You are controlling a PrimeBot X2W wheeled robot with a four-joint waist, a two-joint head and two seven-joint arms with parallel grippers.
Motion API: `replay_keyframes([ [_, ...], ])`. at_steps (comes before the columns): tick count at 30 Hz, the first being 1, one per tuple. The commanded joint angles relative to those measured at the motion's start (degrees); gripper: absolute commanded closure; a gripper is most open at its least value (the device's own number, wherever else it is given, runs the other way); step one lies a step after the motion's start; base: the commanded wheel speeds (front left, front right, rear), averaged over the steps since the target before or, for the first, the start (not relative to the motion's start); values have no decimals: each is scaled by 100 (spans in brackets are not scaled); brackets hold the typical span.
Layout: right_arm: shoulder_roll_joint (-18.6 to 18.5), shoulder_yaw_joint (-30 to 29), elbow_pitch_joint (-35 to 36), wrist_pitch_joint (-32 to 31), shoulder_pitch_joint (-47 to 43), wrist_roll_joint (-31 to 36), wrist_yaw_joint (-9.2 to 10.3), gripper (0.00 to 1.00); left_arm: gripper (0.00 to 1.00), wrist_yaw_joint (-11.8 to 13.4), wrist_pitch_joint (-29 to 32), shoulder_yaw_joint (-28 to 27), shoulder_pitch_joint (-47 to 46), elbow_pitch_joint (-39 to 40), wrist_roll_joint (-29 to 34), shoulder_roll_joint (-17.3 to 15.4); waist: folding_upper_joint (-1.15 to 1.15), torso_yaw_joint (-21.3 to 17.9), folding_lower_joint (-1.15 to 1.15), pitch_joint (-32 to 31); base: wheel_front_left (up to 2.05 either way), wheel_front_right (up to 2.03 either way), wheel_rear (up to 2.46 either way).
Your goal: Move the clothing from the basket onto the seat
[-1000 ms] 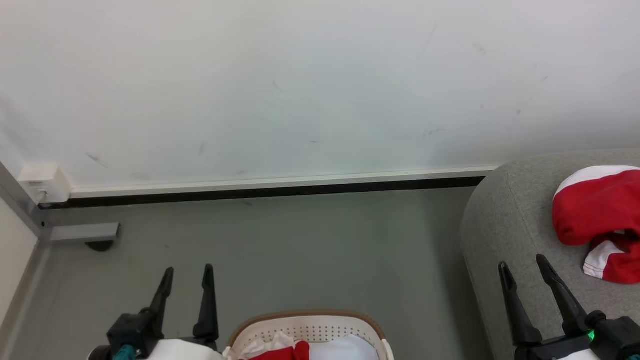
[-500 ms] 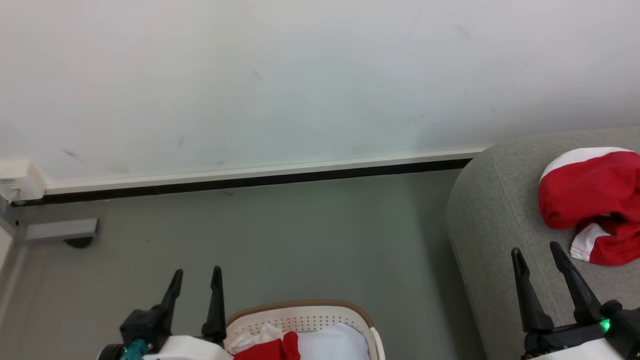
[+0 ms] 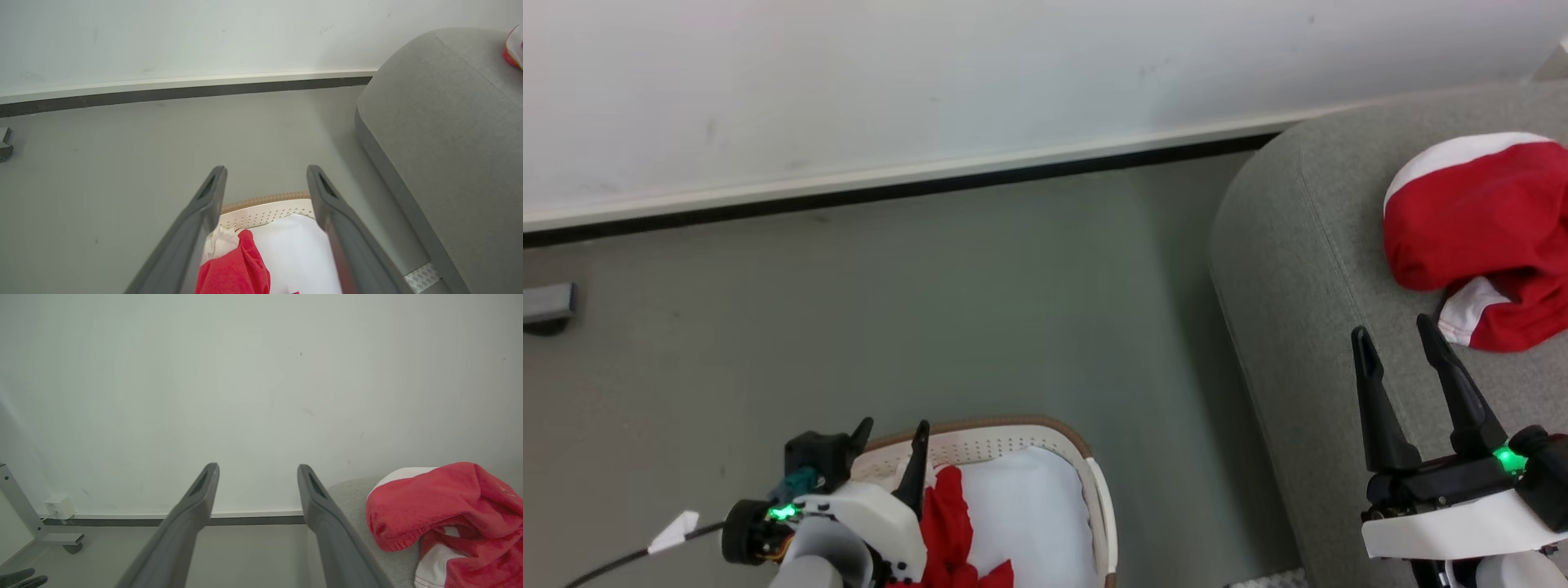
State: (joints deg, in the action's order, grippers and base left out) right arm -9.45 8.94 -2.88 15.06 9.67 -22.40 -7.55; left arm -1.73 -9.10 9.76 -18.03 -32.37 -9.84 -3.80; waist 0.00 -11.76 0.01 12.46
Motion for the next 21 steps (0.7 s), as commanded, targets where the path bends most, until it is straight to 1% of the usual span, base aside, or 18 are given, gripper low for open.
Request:
replay_keyframes([
  [1,12,-9,47,15,127,-58,12,0,0,-28,132,31,-214,-189,96,-95,0,-273,-1,460,0,0,0],
  [4,73,4,83,16,274,-82,12,0,0,-76,328,125,-493,-606,157,-198,0,-401,-1,774,0,0,0],
  [10,175,77,125,16,578,-107,12,0,0,-158,473,439,-990,-1635,499,-453,0,-741,-1,1270,0,0,0],
  [14,311,107,138,16,713,-137,12,0,0,-13,538,774,-1220,-2283,909,-764,0,-1033,-1,1529,0,0,0],
  [21,519,125,98,16,826,-220,12,0,0,-33,706,969,-1411,-3176,1123,-1105,0,-1522,-1,1957,0,0,0],
])
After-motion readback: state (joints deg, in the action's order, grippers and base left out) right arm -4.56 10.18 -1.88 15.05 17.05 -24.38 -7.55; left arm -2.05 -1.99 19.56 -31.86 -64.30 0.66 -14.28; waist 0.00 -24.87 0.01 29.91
